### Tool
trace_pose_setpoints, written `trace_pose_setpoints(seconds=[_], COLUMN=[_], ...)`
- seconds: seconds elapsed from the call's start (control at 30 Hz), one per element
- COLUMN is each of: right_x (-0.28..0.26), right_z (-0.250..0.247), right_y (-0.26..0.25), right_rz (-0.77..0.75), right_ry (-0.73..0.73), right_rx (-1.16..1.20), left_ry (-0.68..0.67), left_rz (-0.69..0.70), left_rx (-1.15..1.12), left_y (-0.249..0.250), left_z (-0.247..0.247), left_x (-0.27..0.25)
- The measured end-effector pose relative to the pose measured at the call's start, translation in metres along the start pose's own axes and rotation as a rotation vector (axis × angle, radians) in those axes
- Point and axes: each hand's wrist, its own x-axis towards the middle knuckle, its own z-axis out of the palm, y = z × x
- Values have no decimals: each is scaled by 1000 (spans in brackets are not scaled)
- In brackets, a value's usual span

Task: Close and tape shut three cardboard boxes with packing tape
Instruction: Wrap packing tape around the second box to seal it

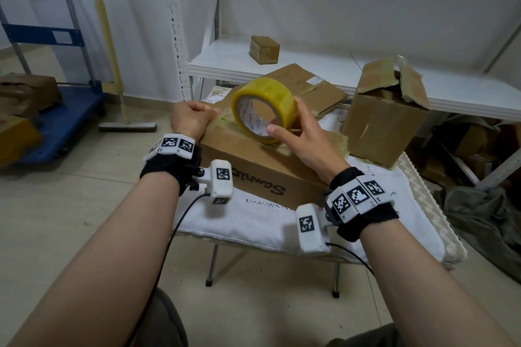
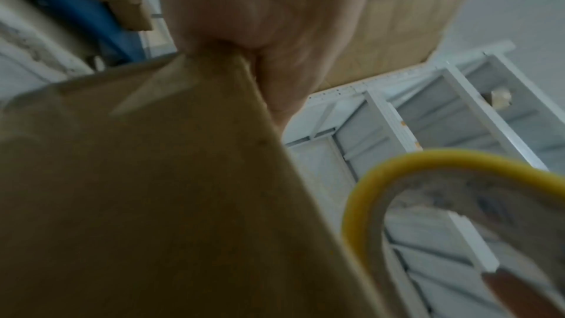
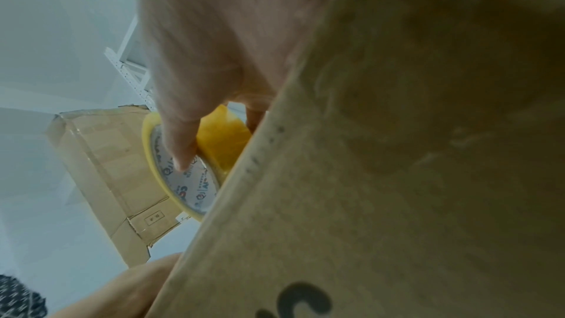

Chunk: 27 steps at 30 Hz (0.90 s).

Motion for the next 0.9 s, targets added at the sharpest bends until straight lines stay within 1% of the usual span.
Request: trace_pose_setpoints(seconds=[0.1, 0.2, 0.33, 0.4, 0.47, 0.63, 0.73, 0.83, 0.9], right_x=[0, 1, 3, 3, 3, 0, -1, 0, 1], right_z=[0, -1, -2, -1, 0, 1, -4, -6, -6], right_y=[0, 2, 8, 7, 7, 6, 5, 4, 4], right_rz=[-1, 8, 83, 111, 89, 10, 4, 23, 20], right_ry=[3, 7, 8, 24, 65, 133, 194, 204, 184], right_rx=[7, -6, -37, -29, -16, 50, 145, 190, 173], left_ry=[46, 37, -5, -1, 5, -33, -38, -33, -9], left_rz=[88, 151, 168, 182, 183, 157, 154, 186, 263], left_rx=[130, 202, 208, 237, 239, 130, 127, 129, 184], left_y=[3, 6, 7, 8, 5, -5, -8, -5, -3], left_z=[1, 2, -2, 0, 3, 3, 2, 3, 3], left_x=[-6, -9, -9, -10, -13, -7, -4, -6, -7])
